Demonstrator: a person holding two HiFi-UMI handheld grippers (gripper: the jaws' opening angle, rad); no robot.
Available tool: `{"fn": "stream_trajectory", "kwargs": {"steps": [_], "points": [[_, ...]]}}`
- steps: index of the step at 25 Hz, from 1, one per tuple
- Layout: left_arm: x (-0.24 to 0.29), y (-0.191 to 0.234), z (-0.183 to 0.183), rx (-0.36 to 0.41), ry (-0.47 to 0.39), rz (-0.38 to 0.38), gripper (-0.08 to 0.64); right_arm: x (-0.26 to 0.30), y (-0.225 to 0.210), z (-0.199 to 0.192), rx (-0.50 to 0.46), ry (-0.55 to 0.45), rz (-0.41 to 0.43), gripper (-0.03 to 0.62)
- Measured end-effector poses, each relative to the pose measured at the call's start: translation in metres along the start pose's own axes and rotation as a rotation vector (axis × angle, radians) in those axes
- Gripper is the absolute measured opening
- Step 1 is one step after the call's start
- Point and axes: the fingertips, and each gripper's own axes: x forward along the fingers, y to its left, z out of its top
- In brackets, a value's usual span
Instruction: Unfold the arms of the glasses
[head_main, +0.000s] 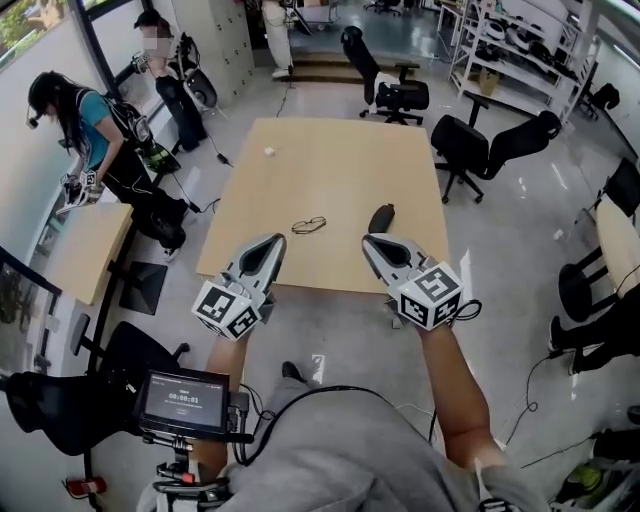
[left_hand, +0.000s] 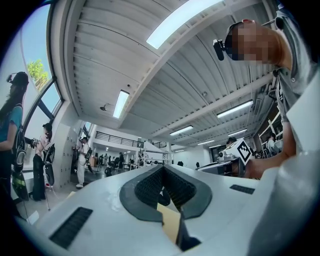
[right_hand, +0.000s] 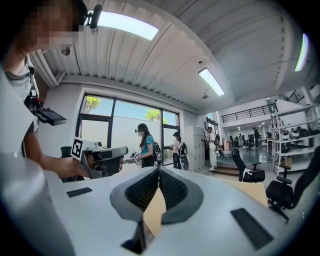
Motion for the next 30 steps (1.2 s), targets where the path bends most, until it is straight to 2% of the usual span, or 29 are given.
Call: {"fn": "stream_trajectory", "kwargs": {"steps": [4,11,14,18,22,30], "points": [[-0.001,0.029,-0.018,-0.039,0.006,0.025,0.005,0.026,-0.005,-0.012,0.016,0.020,0.000,0.008],[0.020,0.088,-0.032,-0.075,0.005,0.008,0.005,0.084,-0.024,-0.015,0.035,0.036,-0.021,0.008],[0.029,0.109,-0.036,-0.062,0.012,-0.010,0.005,0.107,-0.034,-0.016,0.039,0.039,-0.037,0.008],[0.034,0.113,-0.040,-0.029,0.016,-0.039,0.005,0.115,-0.040,-0.016,0.030,0.022,-0.055,0.008],[0.046,0.139,-0.045,-0.032,0.010,-0.064,0.005,0.138,-0.053,-0.011,0.015,-0.005,-0.075,0.008],[0.069,0.182,-0.059,-0.052,0.015,-0.044,0.005,0.185,-0.084,-0.016,0.016,-0.002,-0.064,0.008]]}}
